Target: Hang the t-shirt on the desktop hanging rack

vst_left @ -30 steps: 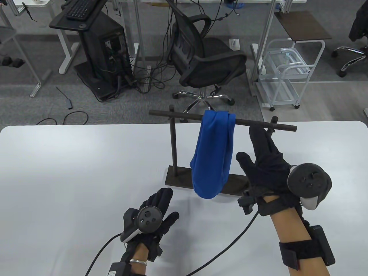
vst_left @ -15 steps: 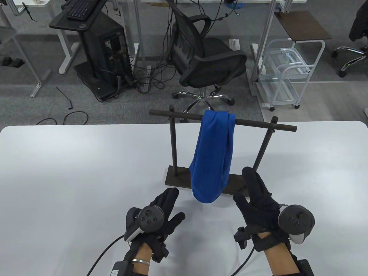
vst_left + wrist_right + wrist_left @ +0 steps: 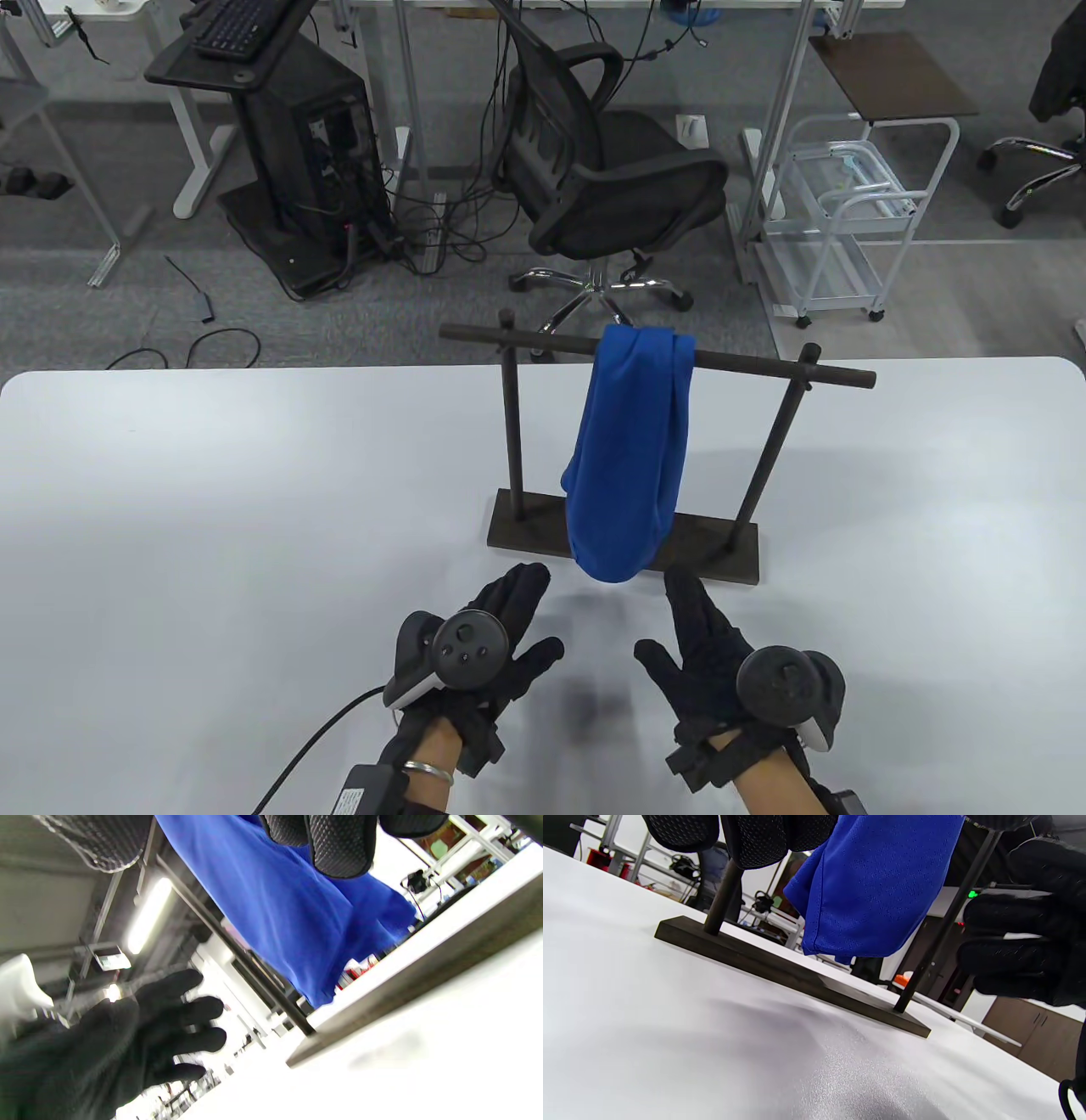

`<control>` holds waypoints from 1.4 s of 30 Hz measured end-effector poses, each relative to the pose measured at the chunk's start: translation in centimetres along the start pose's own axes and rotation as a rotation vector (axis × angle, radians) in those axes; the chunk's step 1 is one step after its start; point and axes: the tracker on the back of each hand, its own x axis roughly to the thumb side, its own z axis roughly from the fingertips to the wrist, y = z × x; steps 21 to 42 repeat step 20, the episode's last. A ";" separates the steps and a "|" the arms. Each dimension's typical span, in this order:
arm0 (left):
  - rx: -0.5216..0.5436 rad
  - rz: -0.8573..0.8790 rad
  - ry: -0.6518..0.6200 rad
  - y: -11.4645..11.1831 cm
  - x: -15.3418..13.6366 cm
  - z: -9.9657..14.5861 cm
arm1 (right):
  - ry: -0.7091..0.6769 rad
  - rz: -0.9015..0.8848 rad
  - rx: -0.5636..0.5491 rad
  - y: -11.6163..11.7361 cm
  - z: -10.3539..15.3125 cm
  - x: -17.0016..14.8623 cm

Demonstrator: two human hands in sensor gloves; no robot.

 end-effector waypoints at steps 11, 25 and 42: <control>-0.084 -0.025 -0.013 -1.0 -0.2 -0.2 | 0.118 0.175 0.382 3.6 -0.4 -0.9; -0.147 -0.102 -0.013 -1.5 -0.3 0.1 | 0.132 0.183 0.372 3.2 -0.2 -1.3; -0.147 -0.102 -0.013 -1.5 -0.3 0.1 | 0.132 0.183 0.372 3.2 -0.2 -1.3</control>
